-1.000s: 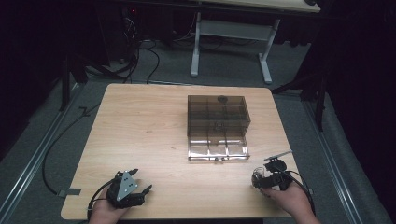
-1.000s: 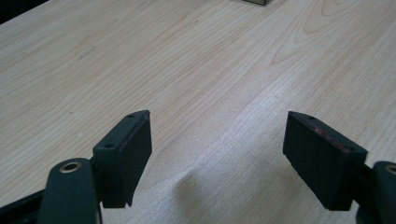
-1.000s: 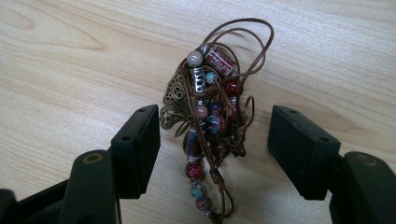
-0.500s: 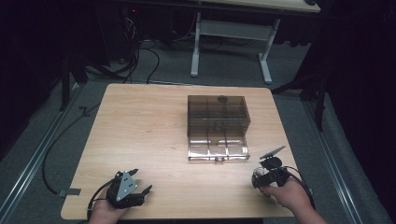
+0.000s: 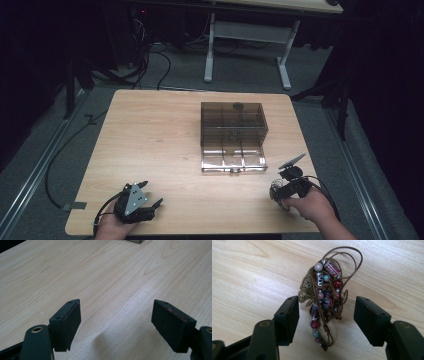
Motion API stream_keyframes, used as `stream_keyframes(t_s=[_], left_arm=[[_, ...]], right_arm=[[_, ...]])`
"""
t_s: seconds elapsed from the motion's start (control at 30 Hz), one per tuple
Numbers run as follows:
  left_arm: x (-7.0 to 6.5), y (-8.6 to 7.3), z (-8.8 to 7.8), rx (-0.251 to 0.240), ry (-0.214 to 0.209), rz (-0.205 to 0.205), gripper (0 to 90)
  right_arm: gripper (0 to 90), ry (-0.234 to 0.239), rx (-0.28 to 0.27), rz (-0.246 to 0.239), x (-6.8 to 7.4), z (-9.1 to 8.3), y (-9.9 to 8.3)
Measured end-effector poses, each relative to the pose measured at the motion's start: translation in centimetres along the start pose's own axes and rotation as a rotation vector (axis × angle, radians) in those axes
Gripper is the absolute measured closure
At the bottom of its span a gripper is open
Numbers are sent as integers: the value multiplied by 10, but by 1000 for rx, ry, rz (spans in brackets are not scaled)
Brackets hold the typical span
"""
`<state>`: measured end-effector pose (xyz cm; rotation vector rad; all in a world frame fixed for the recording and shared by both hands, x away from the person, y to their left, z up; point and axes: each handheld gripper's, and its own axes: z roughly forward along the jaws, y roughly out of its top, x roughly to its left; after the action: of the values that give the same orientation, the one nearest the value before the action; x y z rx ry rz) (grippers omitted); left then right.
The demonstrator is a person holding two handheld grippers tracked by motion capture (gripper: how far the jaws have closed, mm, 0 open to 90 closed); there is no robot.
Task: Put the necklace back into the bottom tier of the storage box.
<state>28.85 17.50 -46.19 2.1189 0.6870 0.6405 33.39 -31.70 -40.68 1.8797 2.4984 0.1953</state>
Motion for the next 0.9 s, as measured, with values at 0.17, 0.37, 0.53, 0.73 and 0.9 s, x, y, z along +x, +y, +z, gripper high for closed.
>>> stream_keyframes(t_s=[0.17, 0.37, 0.53, 0.73, 0.9], left_arm=[[0, 0, 0, 0, 0, -1, 239], [0, 0, 0, -1, -1, 1, 238], [0, 0, 0, 0, -2, 1, 238], [0, 0, 0, 1, -4, 3, 238], [0, 0, 0, 1, -4, 4, 238]], right_arm=[[440, -12, 27, -29, -1, 2, 2], [514, -25, 32, -66, 2, 5, 6], [589, -44, 42, -81, 4, 6, 9], [626, -33, 48, -76, 4, 7, 9], [690, -29, 43, -77, 2, 6, 8]])
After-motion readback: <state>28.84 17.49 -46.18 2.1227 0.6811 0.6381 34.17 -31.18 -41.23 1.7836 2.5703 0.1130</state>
